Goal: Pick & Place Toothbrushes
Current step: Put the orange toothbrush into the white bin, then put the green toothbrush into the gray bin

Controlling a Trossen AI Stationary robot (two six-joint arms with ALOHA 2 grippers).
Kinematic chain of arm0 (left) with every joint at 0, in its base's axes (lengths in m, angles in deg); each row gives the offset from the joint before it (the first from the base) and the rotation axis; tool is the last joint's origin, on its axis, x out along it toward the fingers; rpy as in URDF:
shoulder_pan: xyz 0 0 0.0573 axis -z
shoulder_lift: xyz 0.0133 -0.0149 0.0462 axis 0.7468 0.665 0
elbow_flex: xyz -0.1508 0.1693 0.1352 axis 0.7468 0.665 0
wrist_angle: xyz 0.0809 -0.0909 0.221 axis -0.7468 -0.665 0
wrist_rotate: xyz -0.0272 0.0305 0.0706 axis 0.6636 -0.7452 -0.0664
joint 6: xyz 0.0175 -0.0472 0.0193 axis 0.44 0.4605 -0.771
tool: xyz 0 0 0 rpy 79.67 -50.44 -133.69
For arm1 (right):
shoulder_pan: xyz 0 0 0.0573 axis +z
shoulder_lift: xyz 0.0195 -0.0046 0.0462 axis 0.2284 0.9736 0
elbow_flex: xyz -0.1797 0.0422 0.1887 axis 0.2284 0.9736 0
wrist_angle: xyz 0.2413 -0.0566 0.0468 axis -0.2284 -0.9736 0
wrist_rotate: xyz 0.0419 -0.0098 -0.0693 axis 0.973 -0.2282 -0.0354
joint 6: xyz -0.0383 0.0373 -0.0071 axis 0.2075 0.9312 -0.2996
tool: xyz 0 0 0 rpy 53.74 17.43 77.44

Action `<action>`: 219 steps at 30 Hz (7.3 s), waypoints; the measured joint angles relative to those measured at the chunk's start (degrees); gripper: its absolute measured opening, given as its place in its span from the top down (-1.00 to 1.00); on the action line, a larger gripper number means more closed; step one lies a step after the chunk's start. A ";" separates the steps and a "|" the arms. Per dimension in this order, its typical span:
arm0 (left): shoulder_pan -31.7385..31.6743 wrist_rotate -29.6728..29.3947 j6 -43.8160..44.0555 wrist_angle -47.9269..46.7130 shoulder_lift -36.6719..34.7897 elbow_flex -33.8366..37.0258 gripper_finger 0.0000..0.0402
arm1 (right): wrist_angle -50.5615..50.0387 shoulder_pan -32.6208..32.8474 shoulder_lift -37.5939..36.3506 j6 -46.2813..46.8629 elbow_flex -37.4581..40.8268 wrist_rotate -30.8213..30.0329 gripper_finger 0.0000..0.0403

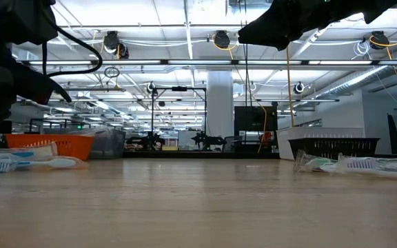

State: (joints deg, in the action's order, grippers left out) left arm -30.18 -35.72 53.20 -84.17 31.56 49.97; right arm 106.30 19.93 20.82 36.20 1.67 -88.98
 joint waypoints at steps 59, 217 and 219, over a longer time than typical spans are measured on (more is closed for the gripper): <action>-5.31 -21.82 -43.85 46.65 11.90 -16.48 1.00 | 24.30 -1.91 11.30 3.02 -0.02 12.24 0.30; -7.73 -26.53 -48.79 39.43 25.66 -32.37 0.36 | -53.31 -45.28 -16.35 2.11 0.00 16.86 0.08; -7.72 -26.53 -48.79 39.43 25.66 -32.37 0.36 | -56.39 -42.27 -17.24 4.17 0.00 18.98 0.09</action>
State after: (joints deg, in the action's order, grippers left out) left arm -37.90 -62.26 4.41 -44.74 57.22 17.60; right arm 49.92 -22.34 3.58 40.37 1.67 -70.00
